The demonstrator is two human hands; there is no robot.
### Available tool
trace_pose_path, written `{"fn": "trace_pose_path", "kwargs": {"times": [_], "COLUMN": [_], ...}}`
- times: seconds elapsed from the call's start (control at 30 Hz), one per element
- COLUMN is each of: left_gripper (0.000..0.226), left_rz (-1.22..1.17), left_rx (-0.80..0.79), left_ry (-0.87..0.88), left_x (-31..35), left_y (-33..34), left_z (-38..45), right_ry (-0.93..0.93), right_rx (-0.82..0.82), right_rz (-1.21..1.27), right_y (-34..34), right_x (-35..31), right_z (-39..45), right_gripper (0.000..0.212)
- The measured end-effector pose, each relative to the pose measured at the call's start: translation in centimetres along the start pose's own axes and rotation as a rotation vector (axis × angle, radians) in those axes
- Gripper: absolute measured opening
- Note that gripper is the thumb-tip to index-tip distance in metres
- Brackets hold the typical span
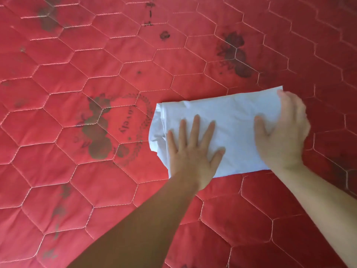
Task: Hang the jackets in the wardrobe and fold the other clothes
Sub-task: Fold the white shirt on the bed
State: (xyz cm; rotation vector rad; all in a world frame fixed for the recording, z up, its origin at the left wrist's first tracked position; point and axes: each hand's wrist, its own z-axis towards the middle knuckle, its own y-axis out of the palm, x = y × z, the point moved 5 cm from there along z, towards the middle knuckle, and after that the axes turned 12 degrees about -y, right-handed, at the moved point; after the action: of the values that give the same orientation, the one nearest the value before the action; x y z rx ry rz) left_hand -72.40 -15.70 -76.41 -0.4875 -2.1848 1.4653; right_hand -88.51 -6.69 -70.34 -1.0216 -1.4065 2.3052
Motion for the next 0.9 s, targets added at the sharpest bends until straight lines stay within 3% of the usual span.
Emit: {"fn": "trace_pose_path", "kwargs": {"times": [0.07,0.13,0.23,0.33,0.53,0.7,0.9], "left_gripper": [0.066,0.068,0.071,0.073,0.074,0.075,0.074], "left_rz": [0.005,-0.009,-0.061,-0.101,-0.092,-0.073,-0.069], "left_rx": [0.031,0.068,0.096,0.135,0.136,0.142,0.058], "left_ry": [-0.003,0.009,-0.024,-0.047,-0.035,-0.039,-0.083], "left_x": [-0.3,-0.4,-1.4,-1.9,-1.8,-1.8,-2.0], "left_y": [0.6,0.8,0.8,0.8,0.7,0.7,0.3], "left_z": [0.2,0.3,0.7,0.9,0.9,0.9,0.6], "right_ry": [-0.293,-0.438,-0.23,-0.1,0.07,0.214,0.497], "right_rx": [-0.098,-0.241,-0.447,-0.522,-0.475,-0.335,-0.159], "right_rz": [-0.139,-0.256,-0.329,-0.265,-0.149,-0.127,0.126], "right_y": [1.1,2.9,4.5,5.5,5.3,3.4,0.4], "right_x": [-2.8,-3.5,-0.2,2.4,2.6,2.0,2.2], "right_z": [-0.7,-1.6,-1.7,-1.6,-2.0,-3.8,-6.2], "right_gripper": [0.059,0.056,0.065,0.073,0.067,0.068,0.073]}}
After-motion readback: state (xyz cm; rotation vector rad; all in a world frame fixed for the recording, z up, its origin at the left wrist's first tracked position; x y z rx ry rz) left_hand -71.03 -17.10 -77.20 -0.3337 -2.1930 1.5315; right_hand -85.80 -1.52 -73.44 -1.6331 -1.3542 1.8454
